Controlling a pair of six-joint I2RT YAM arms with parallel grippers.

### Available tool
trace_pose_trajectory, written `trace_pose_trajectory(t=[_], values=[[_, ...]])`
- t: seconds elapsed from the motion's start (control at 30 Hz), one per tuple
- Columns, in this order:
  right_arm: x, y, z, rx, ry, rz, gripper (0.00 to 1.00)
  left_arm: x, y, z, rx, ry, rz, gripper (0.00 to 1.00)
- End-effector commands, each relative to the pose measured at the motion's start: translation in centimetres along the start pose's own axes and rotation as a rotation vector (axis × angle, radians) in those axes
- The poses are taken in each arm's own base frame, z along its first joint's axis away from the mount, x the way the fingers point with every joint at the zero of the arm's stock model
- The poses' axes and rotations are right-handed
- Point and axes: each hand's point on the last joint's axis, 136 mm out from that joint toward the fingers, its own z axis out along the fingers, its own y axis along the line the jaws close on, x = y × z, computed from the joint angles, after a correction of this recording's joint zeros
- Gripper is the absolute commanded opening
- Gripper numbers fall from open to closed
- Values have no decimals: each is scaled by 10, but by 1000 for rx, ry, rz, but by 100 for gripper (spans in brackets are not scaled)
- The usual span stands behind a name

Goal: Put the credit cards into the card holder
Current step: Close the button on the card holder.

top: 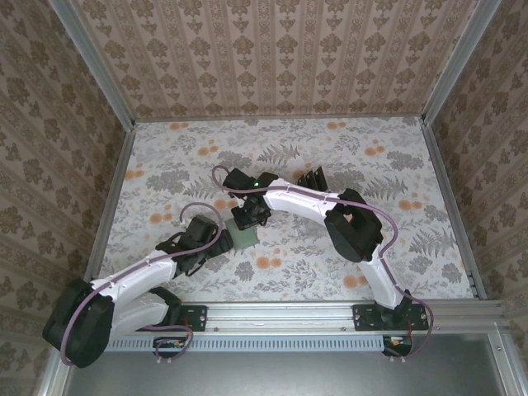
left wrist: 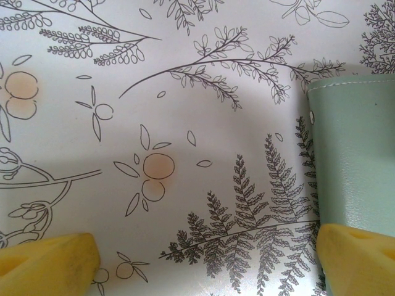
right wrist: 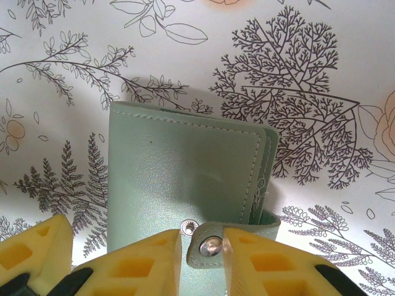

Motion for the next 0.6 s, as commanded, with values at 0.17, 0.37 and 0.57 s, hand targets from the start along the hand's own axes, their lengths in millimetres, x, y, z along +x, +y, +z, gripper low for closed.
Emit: trace_pose_trajectory(t=[0.17,0.37,0.57], values=[[1,-3,8,31,24,-15,21,20,18,15,-31,60,10,97],[0,0,5,22,17,-19,0,21,18,17,-34,64,11,97],[1,9,0,-9,12,-29,0,22,18,18,-33,70,12,96]])
